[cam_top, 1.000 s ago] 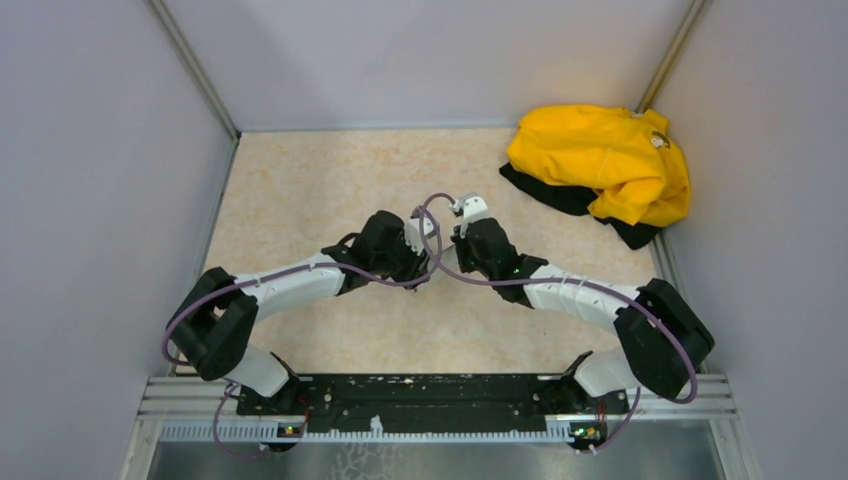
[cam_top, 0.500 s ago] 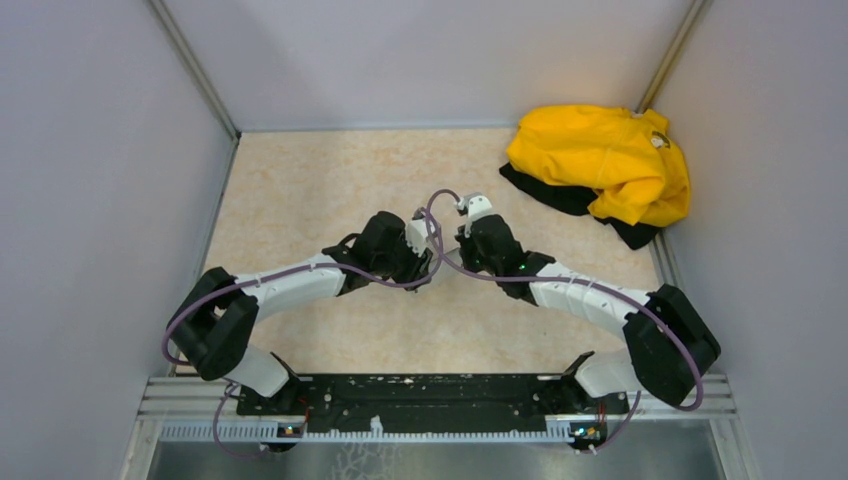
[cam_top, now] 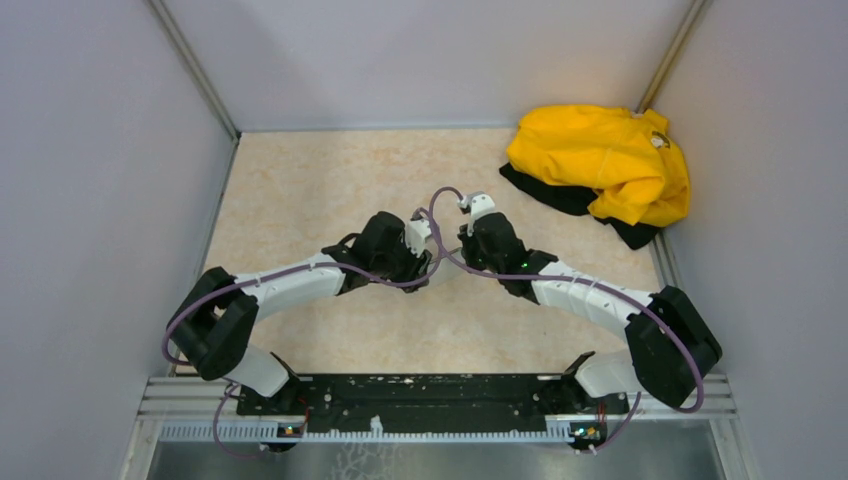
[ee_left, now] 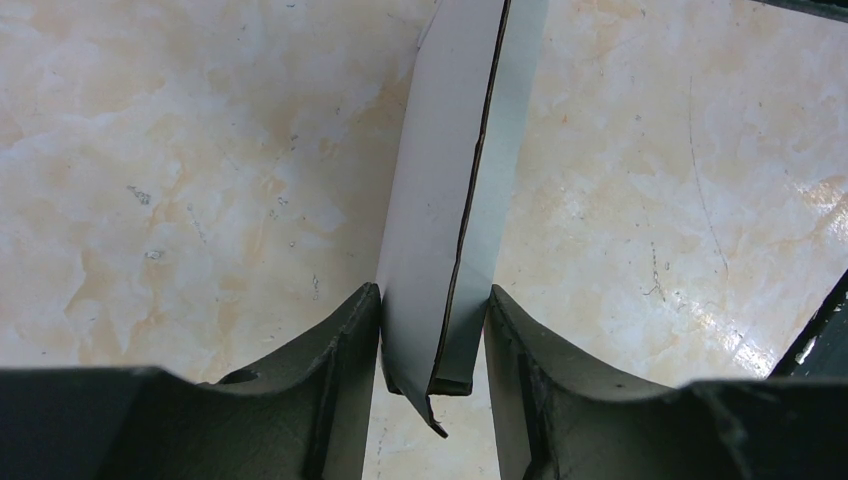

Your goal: Fold the paper box

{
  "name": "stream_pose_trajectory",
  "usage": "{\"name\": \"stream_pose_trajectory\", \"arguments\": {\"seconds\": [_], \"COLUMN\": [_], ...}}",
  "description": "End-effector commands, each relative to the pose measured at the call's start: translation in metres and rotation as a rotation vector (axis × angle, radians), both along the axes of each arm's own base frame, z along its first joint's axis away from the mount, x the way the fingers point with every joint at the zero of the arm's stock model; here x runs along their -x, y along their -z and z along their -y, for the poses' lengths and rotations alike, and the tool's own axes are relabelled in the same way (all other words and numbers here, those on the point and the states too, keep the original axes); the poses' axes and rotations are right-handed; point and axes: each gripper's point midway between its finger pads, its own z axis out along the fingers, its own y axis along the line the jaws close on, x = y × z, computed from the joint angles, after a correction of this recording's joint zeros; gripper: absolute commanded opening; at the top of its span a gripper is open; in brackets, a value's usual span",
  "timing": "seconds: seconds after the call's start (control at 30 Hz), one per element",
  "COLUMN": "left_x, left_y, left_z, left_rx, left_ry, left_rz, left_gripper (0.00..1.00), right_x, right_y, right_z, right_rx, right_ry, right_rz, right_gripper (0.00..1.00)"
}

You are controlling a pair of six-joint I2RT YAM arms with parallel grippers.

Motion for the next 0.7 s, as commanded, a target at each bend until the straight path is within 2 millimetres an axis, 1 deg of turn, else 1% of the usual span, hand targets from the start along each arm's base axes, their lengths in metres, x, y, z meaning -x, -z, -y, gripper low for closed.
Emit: {"name": "stream_pose_trajectory", "arguments": {"seconds": [0.0,0.2,0.4,0.67], "left_x": [-0.001,-0.001,-0.002,-0.001], "left_y": [-0.009,-0.014,-0.015,-0.013], "left_z": [0.005,0.009,0.011,0.011], "left_rx": [0.011,0.028,0.032,0.028], "left_ry": [0.023,0.037,0.045,0.045], "left_rz": [0.009,0.011,0.008,0.004], "left_gripper": [0.48,0.48,0.47,0.47], "right_x": [-0.017,-0.019,-0.02,-0.02], "right_y": [-0.029,-0.03,-0.028,-0.031], "right_z": [-0.003,-0.005,-0.008,-0.014], "right_rx": [-0.033,-0.028,-0.025,-0.038], "right_ry": [0.022,0.015,-0.003,-0.034], "right_rz": [0.08,0.089,0.086,0.101], "right_gripper": [0.12,0.14,0.19,0.18]}}
